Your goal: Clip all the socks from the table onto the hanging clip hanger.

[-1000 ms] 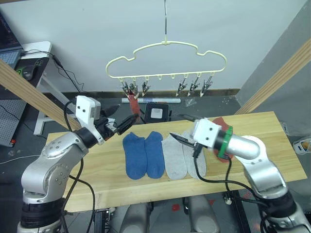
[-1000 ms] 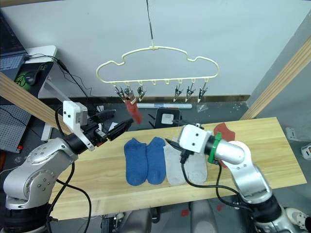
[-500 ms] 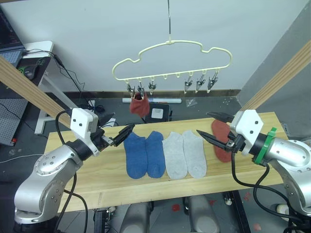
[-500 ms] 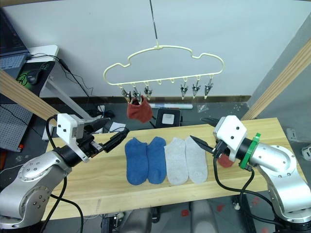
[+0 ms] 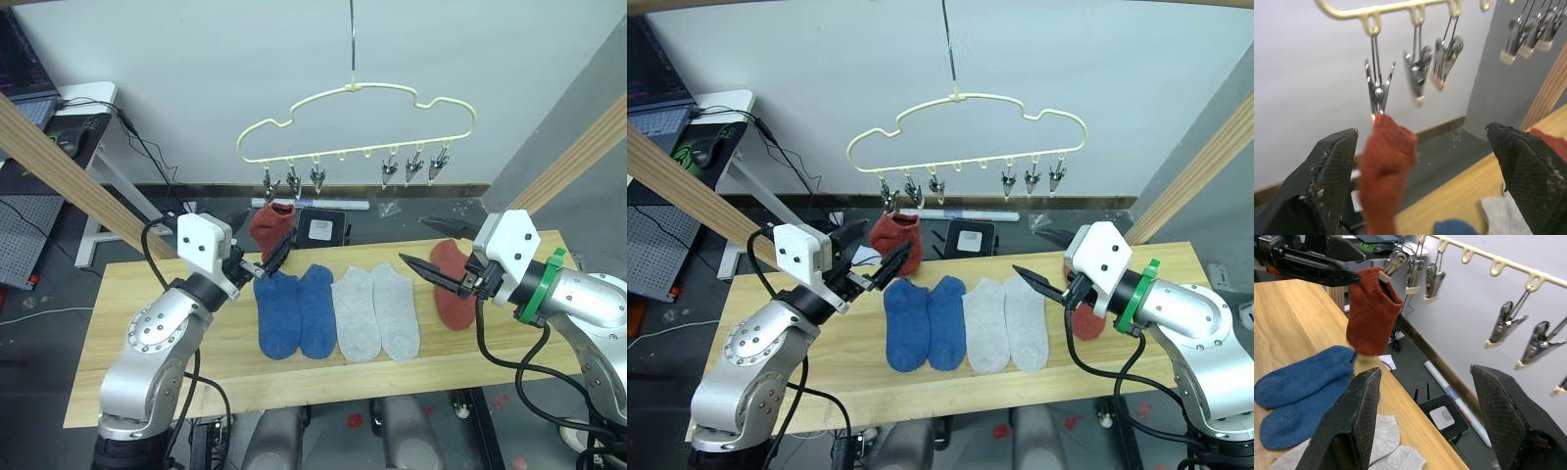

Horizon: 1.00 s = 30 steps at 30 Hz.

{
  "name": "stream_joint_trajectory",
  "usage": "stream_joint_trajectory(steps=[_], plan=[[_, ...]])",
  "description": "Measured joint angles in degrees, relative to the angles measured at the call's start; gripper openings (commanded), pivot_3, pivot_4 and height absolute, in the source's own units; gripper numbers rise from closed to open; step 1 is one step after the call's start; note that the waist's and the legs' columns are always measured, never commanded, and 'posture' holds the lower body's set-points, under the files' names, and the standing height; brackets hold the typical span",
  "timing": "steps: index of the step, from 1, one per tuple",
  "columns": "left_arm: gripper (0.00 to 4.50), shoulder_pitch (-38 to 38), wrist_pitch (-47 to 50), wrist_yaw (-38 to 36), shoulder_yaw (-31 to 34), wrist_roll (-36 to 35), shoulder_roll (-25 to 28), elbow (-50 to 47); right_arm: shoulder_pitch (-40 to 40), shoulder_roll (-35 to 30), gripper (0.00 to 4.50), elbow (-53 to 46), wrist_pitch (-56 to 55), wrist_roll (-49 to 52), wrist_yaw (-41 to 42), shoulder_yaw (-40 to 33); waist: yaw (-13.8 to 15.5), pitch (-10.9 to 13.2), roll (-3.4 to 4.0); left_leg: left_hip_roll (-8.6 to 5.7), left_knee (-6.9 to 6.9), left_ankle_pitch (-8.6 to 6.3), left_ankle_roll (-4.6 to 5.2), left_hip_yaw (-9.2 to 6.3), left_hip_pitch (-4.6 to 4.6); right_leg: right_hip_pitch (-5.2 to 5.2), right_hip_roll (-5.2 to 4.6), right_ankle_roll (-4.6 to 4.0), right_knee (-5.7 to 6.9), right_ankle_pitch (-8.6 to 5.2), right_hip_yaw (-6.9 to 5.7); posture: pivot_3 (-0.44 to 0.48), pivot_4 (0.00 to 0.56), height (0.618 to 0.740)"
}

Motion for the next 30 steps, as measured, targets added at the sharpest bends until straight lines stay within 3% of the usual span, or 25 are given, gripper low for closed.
stream_joint_trajectory(steps=[4, 17, 30], plan=[[2.46, -1.6, -1.9, 0.5, -1.4, 2.1, -2.2, 2.6, 0.0, -0.8, 3.07, 0.0, 0.0, 0.8, -0.3, -0.2, -0.1, -0.4, -0.02, 0.00, 0.17, -0.01, 0.02, 0.03, -0.02, 0.03, 0.03, 0.04, 0.02, 0.07, 0.03, -0.197, 0.240, 0.740], [2.46, -8.1, -6.9, 4.1, -4.7, 8.4, -9.0, 12.0, 0.1, -1.9, 3.07, -0.4, 0.3, 2.4, -2.5, -0.5, -0.1, -1.2, -0.01, 0.05, 0.82, 0.16, 0.13, 0.02, -0.22, 0.09, 0.19, 0.16, 0.01, 0.55, 0.08, -0.216, 0.239, 0.740], [2.46, -10.8, -12.6, 5.4, -4.8, 11.6, -12.1, 18.8, 0.2, -2.3, 3.07, -1.4, 1.4, 4.1, -4.3, -0.5, -0.3, -1.4, -0.02, 0.06, 0.86, 0.19, 0.16, 0.05, -0.22, 0.08, 0.20, 0.16, 0.00, 0.79, 0.10, -0.231, 0.252, 0.740]])
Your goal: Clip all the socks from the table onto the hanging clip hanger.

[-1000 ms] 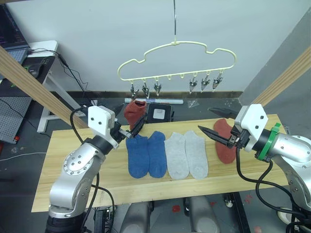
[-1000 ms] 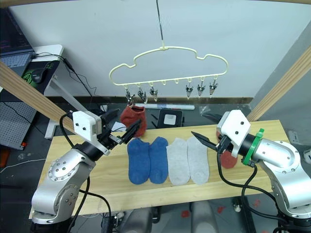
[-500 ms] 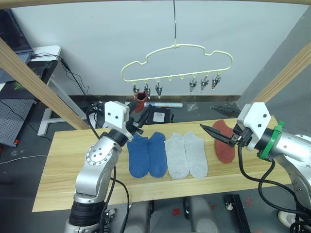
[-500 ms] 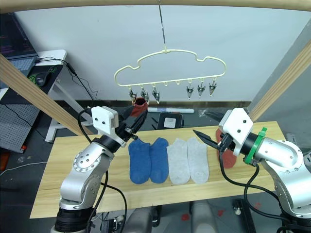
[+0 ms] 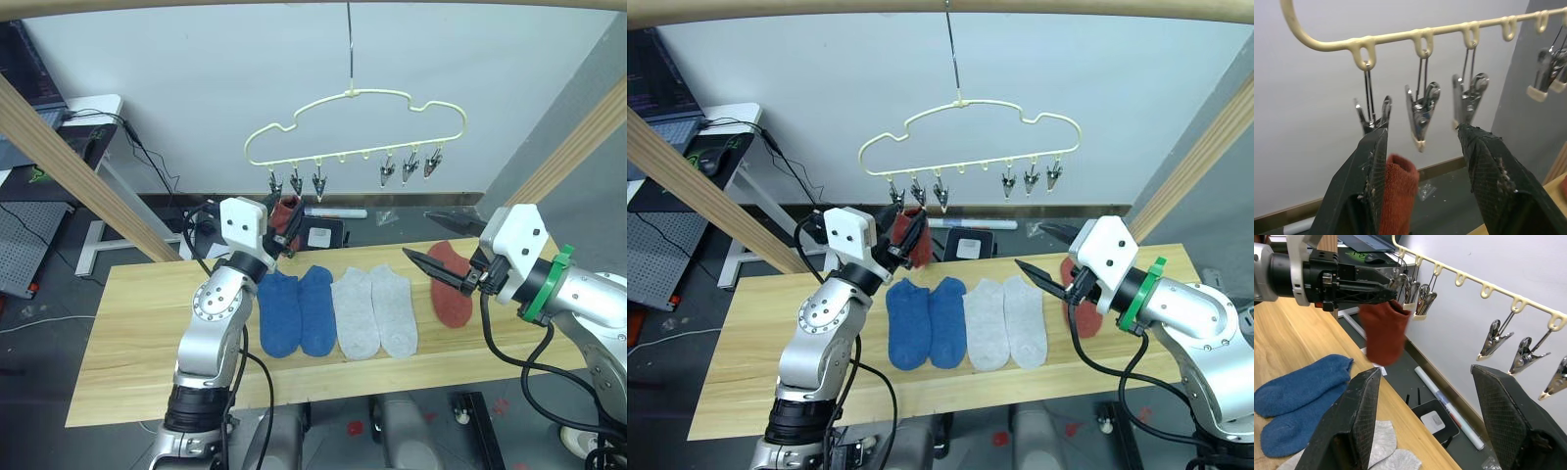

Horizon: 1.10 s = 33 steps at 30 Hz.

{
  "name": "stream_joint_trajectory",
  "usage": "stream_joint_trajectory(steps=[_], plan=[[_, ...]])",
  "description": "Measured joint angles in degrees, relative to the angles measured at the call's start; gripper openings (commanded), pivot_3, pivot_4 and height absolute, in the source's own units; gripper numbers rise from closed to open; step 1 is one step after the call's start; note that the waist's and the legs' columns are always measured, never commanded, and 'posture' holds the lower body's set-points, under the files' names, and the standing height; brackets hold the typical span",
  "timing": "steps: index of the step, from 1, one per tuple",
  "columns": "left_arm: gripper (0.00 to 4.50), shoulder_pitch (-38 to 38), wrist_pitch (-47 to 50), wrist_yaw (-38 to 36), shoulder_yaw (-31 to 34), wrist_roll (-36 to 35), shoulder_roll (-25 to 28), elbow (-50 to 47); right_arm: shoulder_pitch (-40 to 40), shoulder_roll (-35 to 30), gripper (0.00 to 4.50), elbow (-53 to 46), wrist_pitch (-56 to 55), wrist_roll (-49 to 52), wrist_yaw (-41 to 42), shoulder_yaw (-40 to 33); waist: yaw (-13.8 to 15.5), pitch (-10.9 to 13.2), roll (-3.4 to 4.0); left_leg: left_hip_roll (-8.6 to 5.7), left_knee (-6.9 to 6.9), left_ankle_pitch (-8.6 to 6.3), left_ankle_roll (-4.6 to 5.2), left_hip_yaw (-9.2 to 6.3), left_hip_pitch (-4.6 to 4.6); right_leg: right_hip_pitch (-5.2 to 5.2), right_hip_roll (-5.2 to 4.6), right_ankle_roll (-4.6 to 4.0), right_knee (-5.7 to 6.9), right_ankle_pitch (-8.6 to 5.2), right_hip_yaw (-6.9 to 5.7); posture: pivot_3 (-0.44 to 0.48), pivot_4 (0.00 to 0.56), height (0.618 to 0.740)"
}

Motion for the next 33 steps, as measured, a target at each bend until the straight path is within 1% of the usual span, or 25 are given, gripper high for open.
stream_joint_trajectory(steps=[5, 14, 26, 33], plan=[[2.46, -2.3, -1.8, 0.8, 0.0, 1.3, -1.3, 3.7, 0.0, -0.1, 3.07, -0.6, 0.5, 1.0, -0.7, 0.0, -0.1, 0.0, 0.00, 0.00, 0.01, 0.01, 0.02, 0.04, 0.00, 0.00, 0.00, 0.02, -0.01, 0.04, 0.03, -0.237, 0.255, 0.740], [2.46, -5.6, -4.5, 0.9, 0.1, 2.2, -1.3, 8.9, -0.1, -1.2, 3.07, -0.7, 1.2, 1.5, -1.1, 0.0, -1.1, 0.0, -0.01, 0.00, 0.02, 0.02, 0.03, 0.04, 0.00, 0.00, 0.00, 0.02, 0.01, 0.05, 0.02, -0.255, 0.256, 0.740], [2.46, -8.0, -5.6, 2.5, 0.9, 2.0, -3.4, 9.7, 0.1, -1.7, 3.07, -1.5, 1.5, 2.0, -1.9, 0.0, -1.4, 0.0, -0.01, 0.00, 0.07, 0.03, 0.05, 0.07, -0.01, 0.00, 0.00, 0.03, 0.03, 0.07, 0.04, -0.256, 0.254, 0.740], [2.46, -7.8, -5.3, 3.2, 1.8, 1.9, -3.4, 9.5, 0.1, -1.7, 3.07, -1.5, 1.5, 2.0, -2.0, 0.1, -1.4, 0.0, -0.01, 0.00, 0.10, 0.04, 0.06, 0.09, -0.01, 0.01, 0.00, 0.05, 0.04, 0.09, 0.05, -0.254, 0.253, 0.740]])
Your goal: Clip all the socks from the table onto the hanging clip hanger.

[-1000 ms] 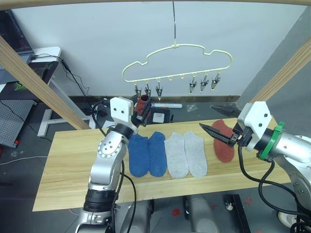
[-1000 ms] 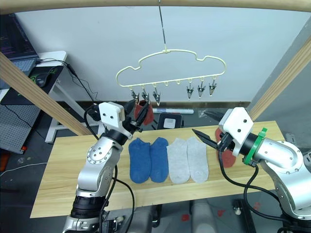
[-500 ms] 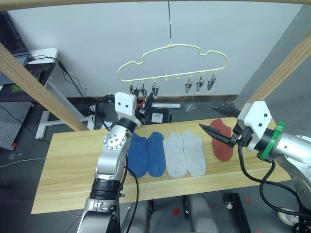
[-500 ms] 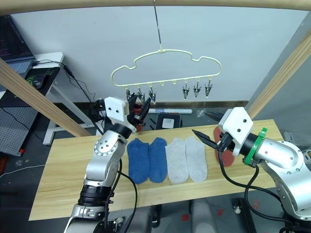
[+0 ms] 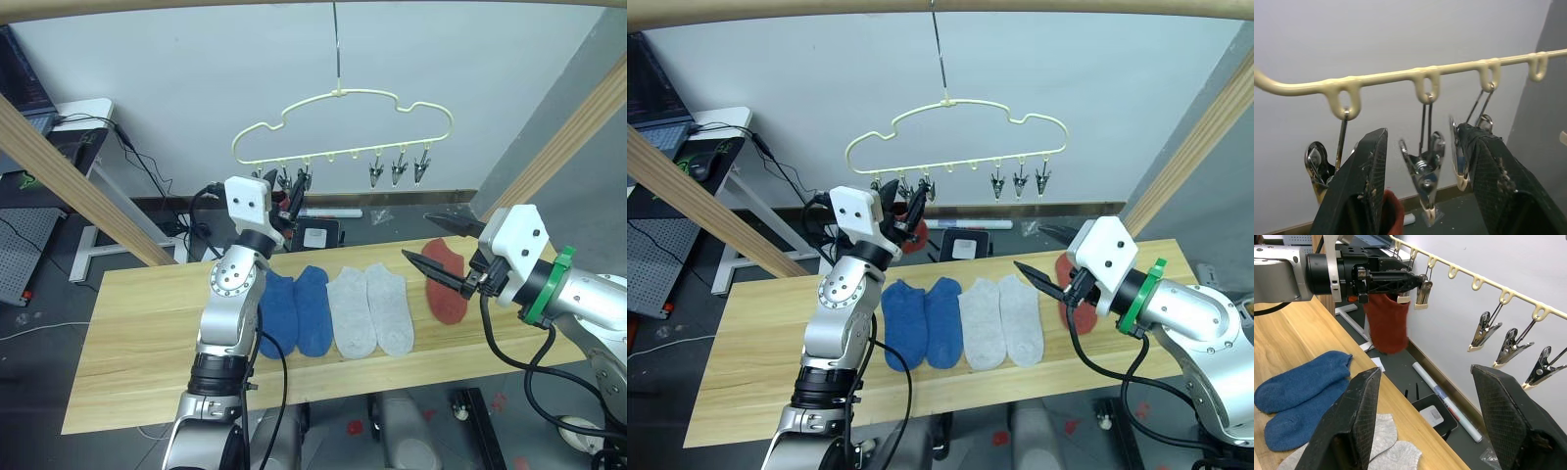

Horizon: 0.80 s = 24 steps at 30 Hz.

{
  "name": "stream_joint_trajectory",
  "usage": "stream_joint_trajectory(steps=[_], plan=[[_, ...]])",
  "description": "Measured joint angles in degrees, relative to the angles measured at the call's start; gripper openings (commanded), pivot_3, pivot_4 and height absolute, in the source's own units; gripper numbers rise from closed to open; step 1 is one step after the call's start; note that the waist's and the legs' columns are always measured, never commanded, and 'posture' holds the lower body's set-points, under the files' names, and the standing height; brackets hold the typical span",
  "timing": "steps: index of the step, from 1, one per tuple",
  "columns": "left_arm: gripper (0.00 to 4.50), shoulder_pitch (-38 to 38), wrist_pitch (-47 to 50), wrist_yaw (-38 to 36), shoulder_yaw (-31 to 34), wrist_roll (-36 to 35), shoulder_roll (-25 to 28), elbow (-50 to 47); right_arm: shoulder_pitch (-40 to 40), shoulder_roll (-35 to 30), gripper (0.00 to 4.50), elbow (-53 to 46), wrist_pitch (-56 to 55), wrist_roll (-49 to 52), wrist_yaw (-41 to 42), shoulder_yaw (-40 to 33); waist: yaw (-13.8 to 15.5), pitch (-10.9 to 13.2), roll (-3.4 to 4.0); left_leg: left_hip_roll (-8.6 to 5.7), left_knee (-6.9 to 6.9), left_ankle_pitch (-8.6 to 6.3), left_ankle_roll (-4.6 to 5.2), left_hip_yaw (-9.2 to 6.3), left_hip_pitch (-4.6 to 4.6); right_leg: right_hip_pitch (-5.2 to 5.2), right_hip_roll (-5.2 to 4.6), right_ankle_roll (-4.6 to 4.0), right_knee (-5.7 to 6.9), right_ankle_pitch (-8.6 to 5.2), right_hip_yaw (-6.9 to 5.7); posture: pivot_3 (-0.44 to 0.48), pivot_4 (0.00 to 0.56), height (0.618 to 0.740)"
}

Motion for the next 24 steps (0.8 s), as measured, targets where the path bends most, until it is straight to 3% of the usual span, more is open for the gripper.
stream_joint_trajectory(steps=[7, 24], plan=[[2.46, 3.2, 1.6, -2.6, -0.6, -1.4, 0.2, -1.6, 0.0, 0.0, 3.07, 0.0, -0.1, 0.0, -0.2, 0.1, 0.0, 0.0, 0.00, 0.01, 0.01, 0.01, 0.00, 0.00, 0.00, -0.01, 0.00, -0.01, 0.00, 0.01, 0.00, -0.251, 0.251, 0.740], [2.46, 0.2, 2.2, 1.3, 1.2, -1.1, -0.2, -0.1, 0.0, 0.3, 3.07, 0.0, -0.4, -0.1, -1.2, 0.7, 0.0, 0.0, 0.00, 0.01, 0.08, 0.03, 0.03, 0.01, 0.00, 0.02, 0.01, 0.02, 0.00, 0.08, 0.02, -0.249, 0.254, 0.740]])
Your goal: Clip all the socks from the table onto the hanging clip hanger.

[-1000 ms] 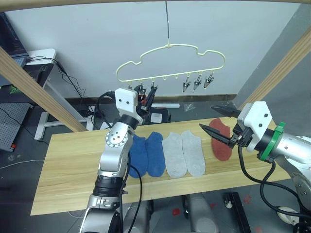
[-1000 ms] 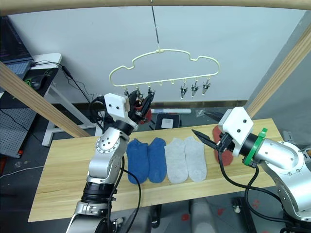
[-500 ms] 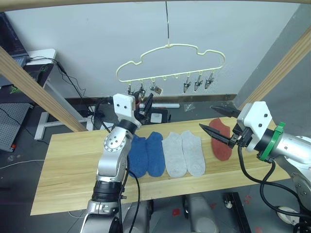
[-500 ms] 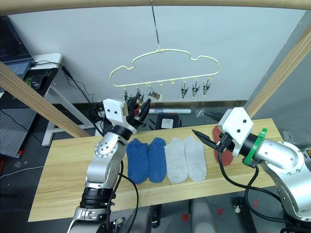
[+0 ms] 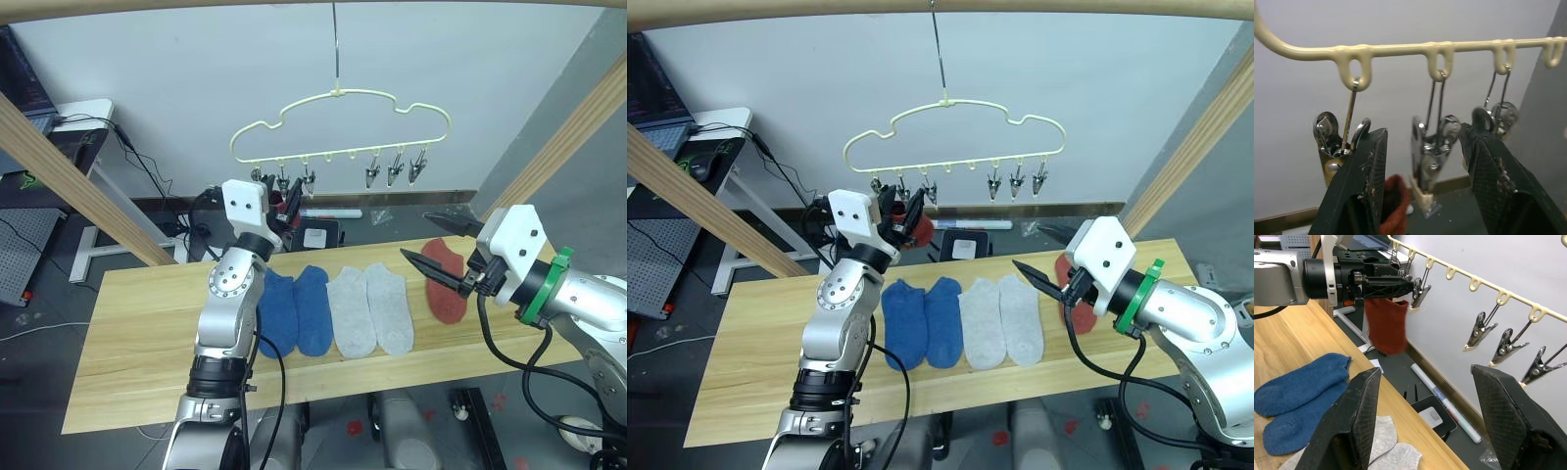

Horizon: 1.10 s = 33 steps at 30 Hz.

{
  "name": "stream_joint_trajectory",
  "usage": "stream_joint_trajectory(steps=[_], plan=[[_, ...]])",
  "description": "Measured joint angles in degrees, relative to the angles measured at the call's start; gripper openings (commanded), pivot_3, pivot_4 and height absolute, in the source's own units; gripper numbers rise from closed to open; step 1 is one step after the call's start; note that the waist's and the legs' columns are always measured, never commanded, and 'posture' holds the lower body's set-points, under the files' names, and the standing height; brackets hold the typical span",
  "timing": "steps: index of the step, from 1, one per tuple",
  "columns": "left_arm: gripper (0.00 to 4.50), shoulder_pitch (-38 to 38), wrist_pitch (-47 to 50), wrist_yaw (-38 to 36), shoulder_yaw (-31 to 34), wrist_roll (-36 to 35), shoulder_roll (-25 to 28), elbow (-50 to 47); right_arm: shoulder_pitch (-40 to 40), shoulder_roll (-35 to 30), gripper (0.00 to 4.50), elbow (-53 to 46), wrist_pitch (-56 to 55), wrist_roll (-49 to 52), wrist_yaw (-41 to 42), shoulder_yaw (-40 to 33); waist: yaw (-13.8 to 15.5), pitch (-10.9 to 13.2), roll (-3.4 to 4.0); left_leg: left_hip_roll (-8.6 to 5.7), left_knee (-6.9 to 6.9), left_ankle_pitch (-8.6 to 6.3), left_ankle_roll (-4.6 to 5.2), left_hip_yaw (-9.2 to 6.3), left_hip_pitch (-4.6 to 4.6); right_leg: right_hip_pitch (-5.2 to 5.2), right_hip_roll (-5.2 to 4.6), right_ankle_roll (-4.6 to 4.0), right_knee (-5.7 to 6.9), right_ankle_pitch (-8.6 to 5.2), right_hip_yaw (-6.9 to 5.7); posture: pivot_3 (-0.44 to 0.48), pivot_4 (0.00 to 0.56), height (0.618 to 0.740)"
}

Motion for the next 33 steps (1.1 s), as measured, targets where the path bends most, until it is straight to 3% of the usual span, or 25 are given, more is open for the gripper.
stream_joint_trajectory(steps=[17, 20, 24, 28, 33], plan=[[2.46, -1.2, 0.4, 0.1, 0.6, -0.6, -0.2, 0.5, 0.5, 0.0, 3.07, 0.0, 0.0, 0.0, 0.0, 0.0, 0.0, 0.0, 0.00, 0.00, 0.01, 0.00, 0.00, 0.01, 0.00, 0.00, 0.00, 0.00, 0.01, 0.00, 0.00, -0.250, 0.256, 0.740], [1.88, -1.3, 0.5, 0.1, 0.6, -1.0, -0.3, 0.5, 0.5, 0.0, 3.07, 0.0, 0.0, 0.0, 0.0, 0.0, 0.0, 0.0, 0.00, 0.00, 0.01, 0.00, 0.00, 0.01, 0.00, 0.00, 0.00, 0.00, 0.01, 0.00, 0.00, -0.250, 0.256, 0.740], [0.69, -1.7, 0.6, 0.1, 0.7, -1.4, -0.3, 0.4, 0.5, 0.0, 3.07, 0.0, 0.0, 0.0, 0.0, 0.0, 0.0, 0.0, 0.00, 0.00, 0.01, 0.00, 0.00, 0.01, 0.00, 0.00, 0.00, 0.00, 0.00, 0.01, 0.01, -0.252, 0.256, 0.740], [0.30, -1.7, 0.6, 0.0, 0.7, -1.6, -0.3, 0.0, 0.5, 0.0, 3.07, 0.0, 0.0, 0.0, 0.0, 0.0, 0.0, 0.0, 0.00, 0.00, 0.01, 0.00, 0.01, 0.01, 0.00, 0.00, 0.00, 0.00, 0.00, 0.01, 0.01, -0.250, 0.256, 0.740], [0.25, -1.6, 1.0, -0.1, 0.7, -1.6, -0.1, -0.3, 0.8, -0.1, 3.07, 0.0, 0.0, 0.0, 0.0, 0.3, 0.0, 0.0, 0.00, 0.00, 0.02, 0.00, 0.01, 0.01, 0.00, 0.00, 0.01, 0.00, 0.01, 0.01, 0.00, -0.244, 0.258, 0.740]])
